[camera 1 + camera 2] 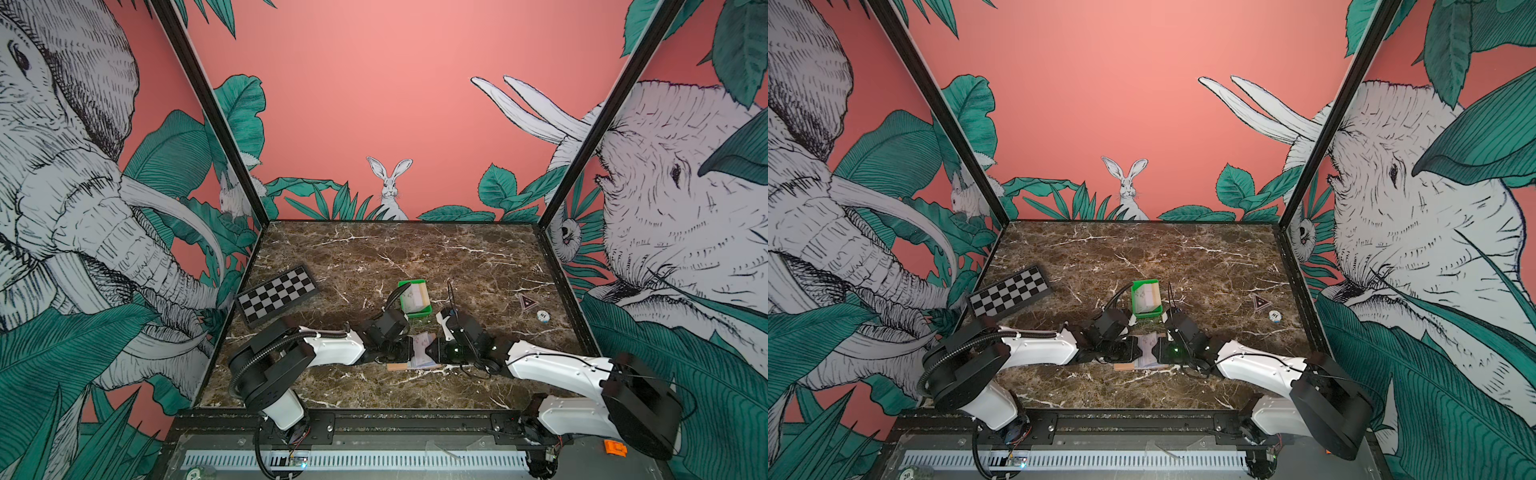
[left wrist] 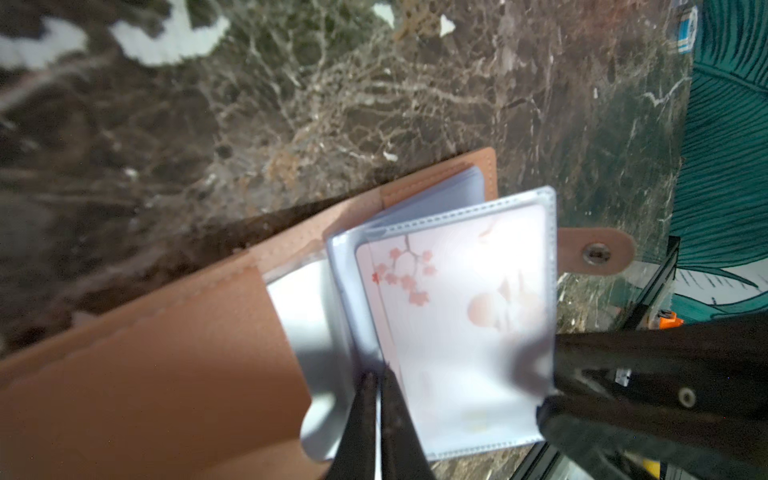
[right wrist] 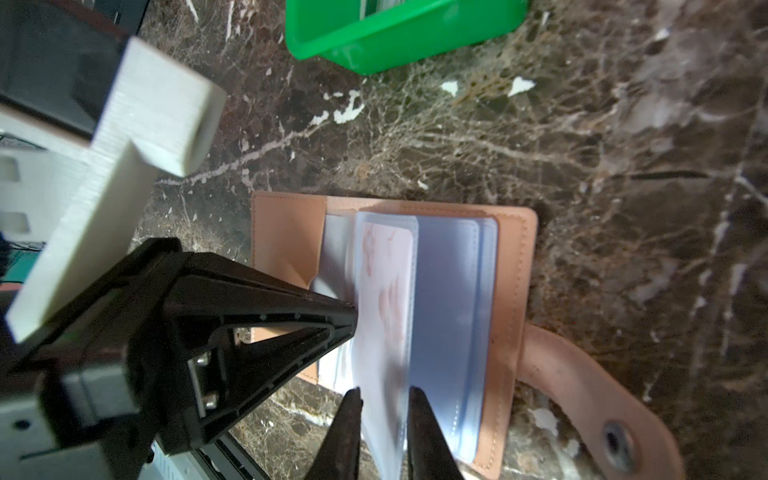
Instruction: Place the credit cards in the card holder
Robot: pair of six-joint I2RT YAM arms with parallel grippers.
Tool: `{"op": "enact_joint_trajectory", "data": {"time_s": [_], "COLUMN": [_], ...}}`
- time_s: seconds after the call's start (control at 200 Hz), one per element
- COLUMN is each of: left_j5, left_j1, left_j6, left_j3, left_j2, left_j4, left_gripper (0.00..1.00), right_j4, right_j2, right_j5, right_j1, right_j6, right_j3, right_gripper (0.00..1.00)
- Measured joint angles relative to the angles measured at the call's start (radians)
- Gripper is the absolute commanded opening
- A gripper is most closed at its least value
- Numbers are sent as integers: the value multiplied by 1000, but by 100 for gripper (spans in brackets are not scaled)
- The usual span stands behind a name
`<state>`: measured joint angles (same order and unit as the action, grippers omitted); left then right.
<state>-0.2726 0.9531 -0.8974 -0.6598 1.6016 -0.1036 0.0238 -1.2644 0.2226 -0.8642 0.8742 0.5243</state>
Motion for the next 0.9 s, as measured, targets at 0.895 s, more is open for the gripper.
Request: {"op": "enact_joint_trajectory", "data": {"time_s": [0.895], "left_j5": [53], "left_j1": [-61], "left_j6": [33], "left_j3": [45], "left_j2": [-272], "left_j4": [129], "left_gripper": [19], "right_j4": [2], "right_j2": [-119], "right_j5": [-3], "right_j1": [-76], "right_j6": [-15], "right_j3": [153], "right_gripper": [30]}}
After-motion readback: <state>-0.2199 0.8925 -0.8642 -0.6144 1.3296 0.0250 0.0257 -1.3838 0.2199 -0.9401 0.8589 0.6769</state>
